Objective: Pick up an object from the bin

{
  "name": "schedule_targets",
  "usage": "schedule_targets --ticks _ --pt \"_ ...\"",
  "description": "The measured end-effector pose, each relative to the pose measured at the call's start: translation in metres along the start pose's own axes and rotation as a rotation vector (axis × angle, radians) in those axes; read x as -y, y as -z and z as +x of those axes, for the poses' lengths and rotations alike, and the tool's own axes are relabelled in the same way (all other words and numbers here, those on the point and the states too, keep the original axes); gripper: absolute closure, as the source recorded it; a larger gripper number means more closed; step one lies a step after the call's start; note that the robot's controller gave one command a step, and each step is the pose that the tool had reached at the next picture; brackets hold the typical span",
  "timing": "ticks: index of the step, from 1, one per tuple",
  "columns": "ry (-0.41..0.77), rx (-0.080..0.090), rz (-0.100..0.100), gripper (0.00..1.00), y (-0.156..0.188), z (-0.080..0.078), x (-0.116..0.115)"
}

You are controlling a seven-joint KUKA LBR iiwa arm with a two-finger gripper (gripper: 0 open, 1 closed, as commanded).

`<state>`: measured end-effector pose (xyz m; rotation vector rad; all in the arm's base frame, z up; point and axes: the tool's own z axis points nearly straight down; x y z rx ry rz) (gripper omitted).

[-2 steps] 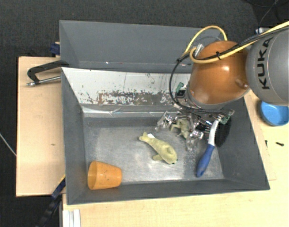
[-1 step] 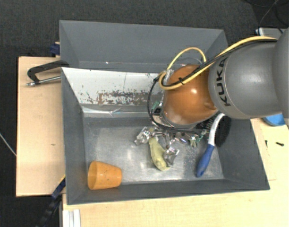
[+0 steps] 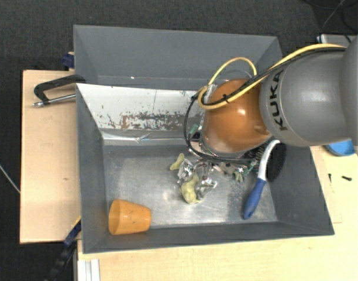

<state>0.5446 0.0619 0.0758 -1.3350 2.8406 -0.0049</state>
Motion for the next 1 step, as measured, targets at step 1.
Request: schedule_targets --ticks 1 --pt "-0.011 0.010 0.007 1.00 0.1508 0.0107 0.0341"
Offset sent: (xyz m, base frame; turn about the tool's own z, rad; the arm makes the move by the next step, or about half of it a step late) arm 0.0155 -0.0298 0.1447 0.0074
